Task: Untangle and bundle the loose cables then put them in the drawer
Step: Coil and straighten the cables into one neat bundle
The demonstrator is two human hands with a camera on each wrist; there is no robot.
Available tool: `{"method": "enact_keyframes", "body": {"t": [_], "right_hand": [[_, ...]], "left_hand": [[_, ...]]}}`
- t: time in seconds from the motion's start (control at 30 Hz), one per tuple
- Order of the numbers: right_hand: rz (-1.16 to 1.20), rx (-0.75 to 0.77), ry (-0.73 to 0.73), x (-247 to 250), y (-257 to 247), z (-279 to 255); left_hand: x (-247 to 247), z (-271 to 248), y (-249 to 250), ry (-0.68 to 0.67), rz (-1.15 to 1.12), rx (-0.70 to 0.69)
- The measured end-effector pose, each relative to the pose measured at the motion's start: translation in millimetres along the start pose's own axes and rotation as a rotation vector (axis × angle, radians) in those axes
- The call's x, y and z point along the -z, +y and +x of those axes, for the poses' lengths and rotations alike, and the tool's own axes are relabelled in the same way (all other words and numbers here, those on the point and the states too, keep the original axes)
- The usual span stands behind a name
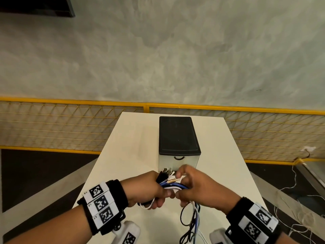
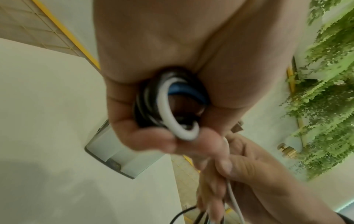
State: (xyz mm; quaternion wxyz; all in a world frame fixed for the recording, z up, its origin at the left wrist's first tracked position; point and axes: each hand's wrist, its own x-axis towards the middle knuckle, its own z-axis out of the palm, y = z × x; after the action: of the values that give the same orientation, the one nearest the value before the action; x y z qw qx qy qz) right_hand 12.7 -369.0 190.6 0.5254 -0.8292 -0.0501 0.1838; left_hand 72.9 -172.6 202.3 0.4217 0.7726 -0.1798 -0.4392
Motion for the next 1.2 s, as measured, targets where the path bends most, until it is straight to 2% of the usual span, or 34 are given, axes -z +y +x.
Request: {"method": "enact_keyframes", "body": {"t": [0.1, 0.23, 0.3, 0.37, 0.5, 0.6, 0.73, 0.8, 0.9, 1.0, 1.2], "right_hand": [[-0.111, -0.052, -0.038, -7, 11, -3], [0.091, -0.027, 0.243, -12, 23, -4], [0.090, -0.007, 0.370, -12, 17, 0], [0.014, 0.041, 0.433, -9, 8, 4], [0.059, 0.026, 0.458, -2, 1, 5], [0.156, -0.013, 0.421, -5, -3, 5], [0.153, -0.040, 0.373, -11, 0, 2], [0.114, -0.039, 0.452, -15, 2, 4], [-0.071, 0.015, 0.605, -27, 3, 10], [-0.169, 0.021, 0.631, -37, 1, 13], [-0.391, 0.073, 0.544, -45, -5, 17]], "left_hand": [[4, 2, -1, 0.100, -0.001, -0.012], [8, 3, -2, 0.168, -0.115, -0.033], [3, 4, -4, 0.174, -0.138, -0.031], [-4, 5, -5, 0.139, -0.119, -0.019], [-7, 2, -4, 0.103, -0.164, -0.045], [-6, 6, 1, 0.216, -0.348, -0.131], [-7, 18, 7, 0.393, -0.625, -0.182], [-12, 23, 8, 0.454, -0.660, -0.184], [-24, 29, 13, 0.506, -0.666, -0.180], [-33, 30, 17, 0.504, -0.648, -0.169], [-36, 32, 20, 0.382, -0.727, -0.152]]}}
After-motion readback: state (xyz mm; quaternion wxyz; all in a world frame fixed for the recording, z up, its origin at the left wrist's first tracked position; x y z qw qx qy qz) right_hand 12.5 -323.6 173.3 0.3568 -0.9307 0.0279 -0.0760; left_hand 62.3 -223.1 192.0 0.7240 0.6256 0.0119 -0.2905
